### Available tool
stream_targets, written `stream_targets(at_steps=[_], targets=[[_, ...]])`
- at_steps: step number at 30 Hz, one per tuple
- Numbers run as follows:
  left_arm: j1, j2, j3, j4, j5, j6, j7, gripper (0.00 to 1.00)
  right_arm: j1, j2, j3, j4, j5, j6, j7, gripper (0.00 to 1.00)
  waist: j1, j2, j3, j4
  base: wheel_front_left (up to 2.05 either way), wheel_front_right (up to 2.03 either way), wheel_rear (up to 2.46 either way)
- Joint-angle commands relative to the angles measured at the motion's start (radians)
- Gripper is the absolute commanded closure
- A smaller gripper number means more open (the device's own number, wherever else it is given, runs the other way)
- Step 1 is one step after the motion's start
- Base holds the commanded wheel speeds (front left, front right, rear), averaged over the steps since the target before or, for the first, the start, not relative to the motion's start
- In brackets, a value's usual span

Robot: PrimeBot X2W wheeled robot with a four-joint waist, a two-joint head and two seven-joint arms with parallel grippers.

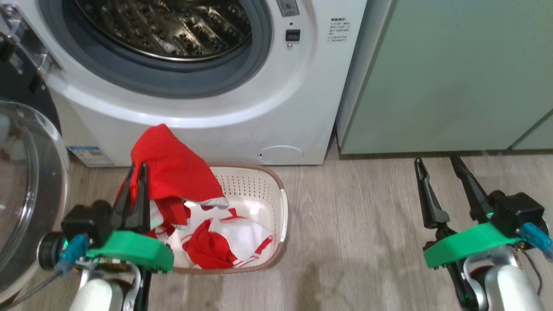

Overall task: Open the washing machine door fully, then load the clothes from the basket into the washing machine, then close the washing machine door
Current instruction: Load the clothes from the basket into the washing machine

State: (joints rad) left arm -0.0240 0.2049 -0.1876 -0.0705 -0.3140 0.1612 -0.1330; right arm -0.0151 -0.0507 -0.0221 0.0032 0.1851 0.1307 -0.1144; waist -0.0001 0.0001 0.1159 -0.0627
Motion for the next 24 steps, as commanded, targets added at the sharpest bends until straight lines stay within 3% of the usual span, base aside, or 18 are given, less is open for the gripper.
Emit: stream_targets(at_steps=[1, 6, 13, 24], targets=[[-0.07, 0.02, 0.044, -0.031, -0.005, 0.0, -0.001, 1.0, -0.029, 0.001, 0.028, -0.042, 0.008, 0.0, -0.004, 0.0, 0.0001, -0.0001, 0.019, -0.002, 0.0, 0.0, 0.0], [-0.187, 0.029, 0.051, 0.018, -0.03, -0.028, 0.021, 1.0, -0.057, 0.001, 0.037, -0.06, 0.014, 0.0, -0.015, 0.0, 0.0001, -0.0001, 0.096, -0.018, 0.0, 0.0, 0.0], [-0.453, 0.074, 0.084, 0.19, -0.084, -0.082, 0.097, 1.0, -0.114, 0.001, 0.065, -0.068, 0.036, 0.0, -0.046, 0.0, 0.0001, -0.0001, 0.24, -0.075, 0.0, 0.0, 0.0], [-0.877, 0.192, 0.117, 0.502, -0.159, -0.16, 0.337, 1.0, -0.201, 0.001, 0.118, -0.015, 0.101, 0.0, -0.125, 0.0, 0.0001, -0.0001, 0.419, -0.181, 0.0, 0.0, 0.0]])
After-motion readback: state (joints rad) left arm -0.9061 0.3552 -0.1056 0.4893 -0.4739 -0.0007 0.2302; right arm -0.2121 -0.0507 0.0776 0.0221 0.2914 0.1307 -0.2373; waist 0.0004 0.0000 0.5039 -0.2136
